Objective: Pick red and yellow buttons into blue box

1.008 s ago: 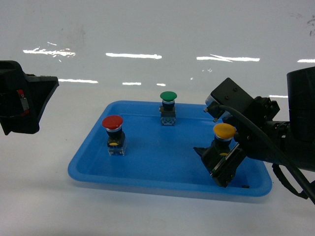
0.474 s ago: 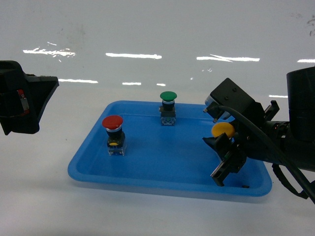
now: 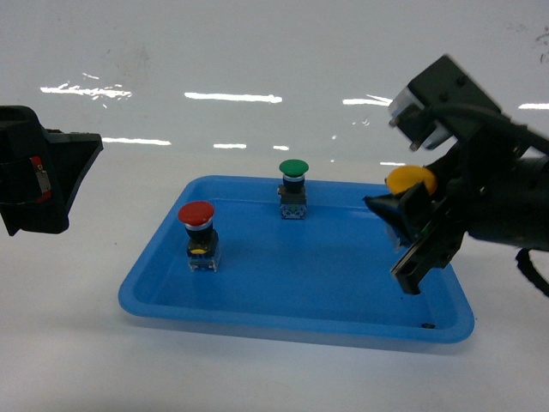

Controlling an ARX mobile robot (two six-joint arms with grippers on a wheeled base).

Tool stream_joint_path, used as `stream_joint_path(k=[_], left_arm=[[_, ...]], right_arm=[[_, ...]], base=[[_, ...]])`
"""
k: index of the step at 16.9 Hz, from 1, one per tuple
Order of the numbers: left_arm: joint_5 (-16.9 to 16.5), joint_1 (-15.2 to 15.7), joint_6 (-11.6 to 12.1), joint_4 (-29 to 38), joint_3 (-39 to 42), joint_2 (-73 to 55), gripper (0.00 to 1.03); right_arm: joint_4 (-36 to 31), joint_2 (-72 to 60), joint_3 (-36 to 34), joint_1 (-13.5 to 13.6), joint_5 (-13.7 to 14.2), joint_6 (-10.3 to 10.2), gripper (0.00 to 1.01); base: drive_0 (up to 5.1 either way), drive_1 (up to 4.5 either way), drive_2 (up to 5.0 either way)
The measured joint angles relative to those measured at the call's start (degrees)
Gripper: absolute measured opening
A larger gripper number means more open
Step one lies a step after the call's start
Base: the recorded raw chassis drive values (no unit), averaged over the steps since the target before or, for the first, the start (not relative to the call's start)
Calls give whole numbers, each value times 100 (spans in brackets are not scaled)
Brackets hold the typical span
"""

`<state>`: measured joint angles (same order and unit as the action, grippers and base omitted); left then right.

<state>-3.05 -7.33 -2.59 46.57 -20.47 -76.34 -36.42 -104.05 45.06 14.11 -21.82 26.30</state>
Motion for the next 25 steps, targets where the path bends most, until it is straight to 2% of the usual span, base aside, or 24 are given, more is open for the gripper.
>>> stream_joint_path(k=[5,7,13,16,19,23,25], left_arm=[[0,0,0,0,0,0,98],[0,0,0,0,0,0,98],[0,0,0,0,0,0,98],[0,0,-2,0,0,0,98],[0,0,-2,0,0,0,98],[0,0,-2,0,0,0,98],[-2,0,0,0,0,0,98]], right_arm=[[297,1611,-745,-208,-273,-105,30],[319,2116,-802,-326,-328,-107,30],[356,2076,-798,-330,-321,-114,30],[398,2343,-890,-304,-2,-144,30],[509,3117,-1263,-168,339,-282,30],[691,3799,-1681,-140,678,-385,30],[822,4072,-1829,-190,730,-400,30]], base=[[0,0,0],[0,0,0],[0,0,0],[0,0,0],[0,0,0],[0,0,0],[0,0,0]])
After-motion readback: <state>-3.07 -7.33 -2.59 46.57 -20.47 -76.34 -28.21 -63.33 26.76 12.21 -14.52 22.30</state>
